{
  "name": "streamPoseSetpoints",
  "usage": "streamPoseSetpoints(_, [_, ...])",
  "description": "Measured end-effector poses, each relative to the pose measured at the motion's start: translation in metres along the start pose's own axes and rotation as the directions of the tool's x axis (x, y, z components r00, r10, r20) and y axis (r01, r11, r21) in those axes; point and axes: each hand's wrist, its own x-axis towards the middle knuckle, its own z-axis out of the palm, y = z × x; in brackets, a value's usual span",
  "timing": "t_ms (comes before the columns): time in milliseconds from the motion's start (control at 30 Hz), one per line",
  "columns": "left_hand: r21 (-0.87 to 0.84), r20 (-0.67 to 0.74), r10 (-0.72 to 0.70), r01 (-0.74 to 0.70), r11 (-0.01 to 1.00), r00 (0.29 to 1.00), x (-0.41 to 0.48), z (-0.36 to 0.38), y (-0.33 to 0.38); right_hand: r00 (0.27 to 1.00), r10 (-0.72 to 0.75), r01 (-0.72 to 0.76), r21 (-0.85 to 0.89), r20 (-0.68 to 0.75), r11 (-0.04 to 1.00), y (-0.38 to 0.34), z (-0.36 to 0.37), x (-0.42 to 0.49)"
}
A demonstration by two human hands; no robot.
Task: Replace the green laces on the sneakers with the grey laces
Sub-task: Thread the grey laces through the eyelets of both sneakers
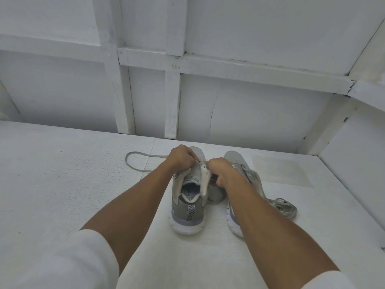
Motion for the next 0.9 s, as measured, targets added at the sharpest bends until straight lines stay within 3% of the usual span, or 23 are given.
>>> streamPoseSetpoints(633, [0.030, -0.049, -0.013, 0.015, 0.999, 0.999, 0.002, 0.006, 0.002, 1.000, -0.021, 0.021, -0.042, -0.001, 0.999, -0.002, -0.001, -0.004])
streamPoseSetpoints(900, [0.170, -0.132, -0.022, 0.045, 0.984, 0.991, 0.005, 0.013, 0.011, 0.999, -0.010, 0.015, -0.123, 0.042, 0.992, -0.011, -0.005, -0.009])
